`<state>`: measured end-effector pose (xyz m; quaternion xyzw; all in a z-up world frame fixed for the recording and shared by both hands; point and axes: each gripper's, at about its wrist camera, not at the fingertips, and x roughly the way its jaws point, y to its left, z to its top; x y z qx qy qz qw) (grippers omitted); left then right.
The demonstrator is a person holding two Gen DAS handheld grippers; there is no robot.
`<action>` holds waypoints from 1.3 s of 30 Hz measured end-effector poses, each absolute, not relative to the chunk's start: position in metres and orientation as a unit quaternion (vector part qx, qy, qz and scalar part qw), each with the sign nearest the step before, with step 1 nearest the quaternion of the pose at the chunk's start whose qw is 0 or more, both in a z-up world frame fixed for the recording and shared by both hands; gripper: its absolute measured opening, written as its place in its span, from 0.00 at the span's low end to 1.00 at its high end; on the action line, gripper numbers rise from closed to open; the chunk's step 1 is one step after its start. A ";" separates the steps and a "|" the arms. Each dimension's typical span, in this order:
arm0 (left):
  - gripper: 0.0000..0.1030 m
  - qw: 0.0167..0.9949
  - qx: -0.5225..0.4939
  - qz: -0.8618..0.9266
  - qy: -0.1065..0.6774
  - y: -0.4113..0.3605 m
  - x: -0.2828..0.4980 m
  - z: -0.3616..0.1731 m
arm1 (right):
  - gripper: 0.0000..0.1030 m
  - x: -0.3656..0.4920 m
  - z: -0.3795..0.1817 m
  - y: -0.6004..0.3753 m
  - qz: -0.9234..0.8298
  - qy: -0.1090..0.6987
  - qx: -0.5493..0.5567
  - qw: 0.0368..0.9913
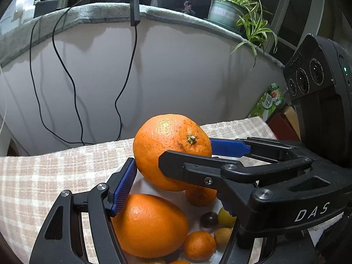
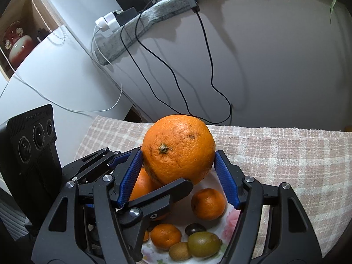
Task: Organize fruits
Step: 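Carry the big orange with the right tool over the white plate, then lower the orange onto the fruit pile and open the right tool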
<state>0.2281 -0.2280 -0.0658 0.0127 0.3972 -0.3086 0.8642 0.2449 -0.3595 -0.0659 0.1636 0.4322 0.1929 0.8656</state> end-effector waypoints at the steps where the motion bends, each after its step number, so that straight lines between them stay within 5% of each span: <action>1: 0.66 0.863 0.014 -0.308 0.399 -0.230 0.231 -0.067 | 0.68 0.246 -0.067 -0.359 0.192 0.434 0.163 0.865; 39: 0.66 0.876 0.052 -0.294 0.378 -0.224 0.204 -0.056 | 0.68 0.229 -0.060 -0.362 0.170 0.431 0.150 0.873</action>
